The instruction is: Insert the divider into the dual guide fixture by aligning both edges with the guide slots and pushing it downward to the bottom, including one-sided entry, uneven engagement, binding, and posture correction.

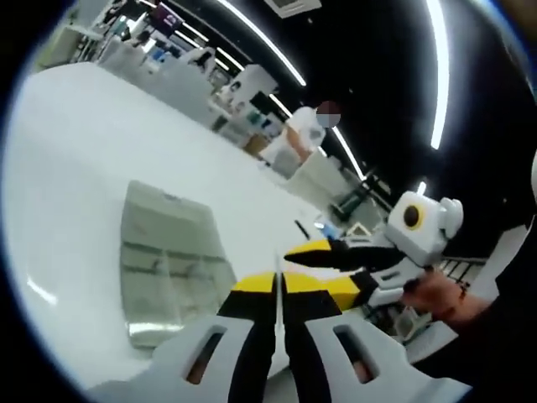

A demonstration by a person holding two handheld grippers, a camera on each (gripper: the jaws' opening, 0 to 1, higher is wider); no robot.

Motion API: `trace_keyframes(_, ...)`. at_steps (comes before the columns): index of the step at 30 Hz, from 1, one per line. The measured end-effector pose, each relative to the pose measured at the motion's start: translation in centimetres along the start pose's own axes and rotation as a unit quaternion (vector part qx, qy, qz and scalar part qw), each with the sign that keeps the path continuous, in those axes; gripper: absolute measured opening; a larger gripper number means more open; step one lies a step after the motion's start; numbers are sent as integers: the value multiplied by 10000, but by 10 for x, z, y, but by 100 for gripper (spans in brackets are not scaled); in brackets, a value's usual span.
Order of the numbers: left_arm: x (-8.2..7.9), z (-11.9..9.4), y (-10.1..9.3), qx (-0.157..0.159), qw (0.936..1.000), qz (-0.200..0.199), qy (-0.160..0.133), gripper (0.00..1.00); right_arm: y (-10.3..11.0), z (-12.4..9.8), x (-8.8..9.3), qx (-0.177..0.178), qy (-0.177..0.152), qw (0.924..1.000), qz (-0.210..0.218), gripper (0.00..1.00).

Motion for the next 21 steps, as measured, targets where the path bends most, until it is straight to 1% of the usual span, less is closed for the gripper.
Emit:
trace_keyframes(2, 0, -2, -1, 14, 9999, 100, 23, 0, 1, 0, -1, -67, -35, 10000, -51, 26)
trace_keyframes(4, 2, -4, -2, 103, 9997, 185, 139, 0, 4, 0, -2, -220, -20, 9997, -135, 26)
trace_keyframes(5, 3, -6, -3, 121, 9995, 241, 184, 0, 5, 0, -4, -220, -41, 9996, -148, 26)
trace_keyframes(7, 3, -10, -5, 144, 9992, 325, 193, 0, 7, 1, -6, -312, -51, 9993, -206, 26)
trace_keyframes(10, 4, -13, -5, 135, 9989, 406, 207, 0, 10, 2, -6, -392, 16, 9987, -321, 25)
trace_keyframes(14, 9, -17, -5, 72, 9984, 507, 242, 0, 14, 2, -9, -482, -21, 9981, -381, 25)
trace_keyframes(18, 14, -22, -5, -10, 9966, 731, 374, 0, 20, 3, -9, -743, 32, 9958, -536, 25)
trace_keyframes(21, 18, -23, -5, -15, 9944, 921, 508, 0, 23, 3, -9, -862, 65, 9944, -615, 24)
Point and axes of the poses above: the point that each gripper's makers call its tool centre point, and the gripper's own axes: z roughly forward along the fingers, y roughly to its left, x roughly out of its underside, the point moved 5 cm from there along -z, roughly backward along the fingers, and after that the axes turned 12 degrees about -z, right-handed, at the moved point
